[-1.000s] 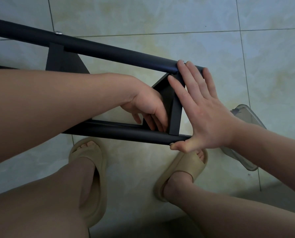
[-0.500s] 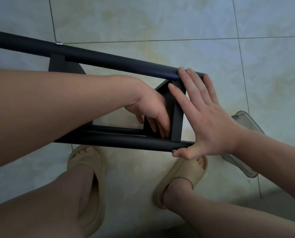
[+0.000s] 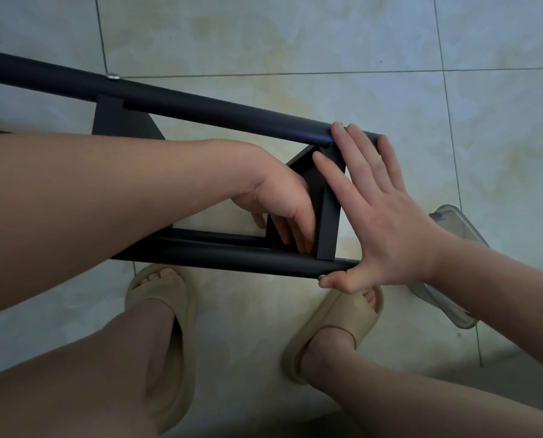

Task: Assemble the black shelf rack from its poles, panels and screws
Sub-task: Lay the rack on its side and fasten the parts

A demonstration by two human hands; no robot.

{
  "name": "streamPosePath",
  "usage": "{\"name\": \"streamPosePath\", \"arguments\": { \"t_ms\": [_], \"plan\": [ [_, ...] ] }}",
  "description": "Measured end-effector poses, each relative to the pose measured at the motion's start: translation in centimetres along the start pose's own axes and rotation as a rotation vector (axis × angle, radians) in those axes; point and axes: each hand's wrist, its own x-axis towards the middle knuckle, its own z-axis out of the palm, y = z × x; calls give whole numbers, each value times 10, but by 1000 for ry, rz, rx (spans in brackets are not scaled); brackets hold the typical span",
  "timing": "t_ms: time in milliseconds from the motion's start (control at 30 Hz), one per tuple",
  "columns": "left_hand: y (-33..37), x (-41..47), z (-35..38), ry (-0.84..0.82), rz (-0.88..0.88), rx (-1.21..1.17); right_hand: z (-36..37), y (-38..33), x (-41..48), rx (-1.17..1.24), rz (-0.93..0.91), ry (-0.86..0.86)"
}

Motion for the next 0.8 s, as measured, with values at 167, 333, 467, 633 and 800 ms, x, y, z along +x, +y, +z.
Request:
{"name": "streamPosePath", "arguments": {
  "t_ms": [167, 333, 467, 633, 800],
  "plan": [
    [-1, 1, 1, 18, 20, -32, 0, 0, 0, -2, 1, 4],
    [-3, 0, -3, -17, 26, -51, 1, 0, 0, 6, -5, 3],
    [-5, 3, 0, -46, 30, -143, 0, 0, 0, 13, -3, 5],
    [-7, 7, 3, -36, -26, -214, 0, 0, 0, 10, -3, 1],
    [-5, 7, 5, -47, -58, -235, 1, 0, 0, 6, 1, -3]
  ]
}}
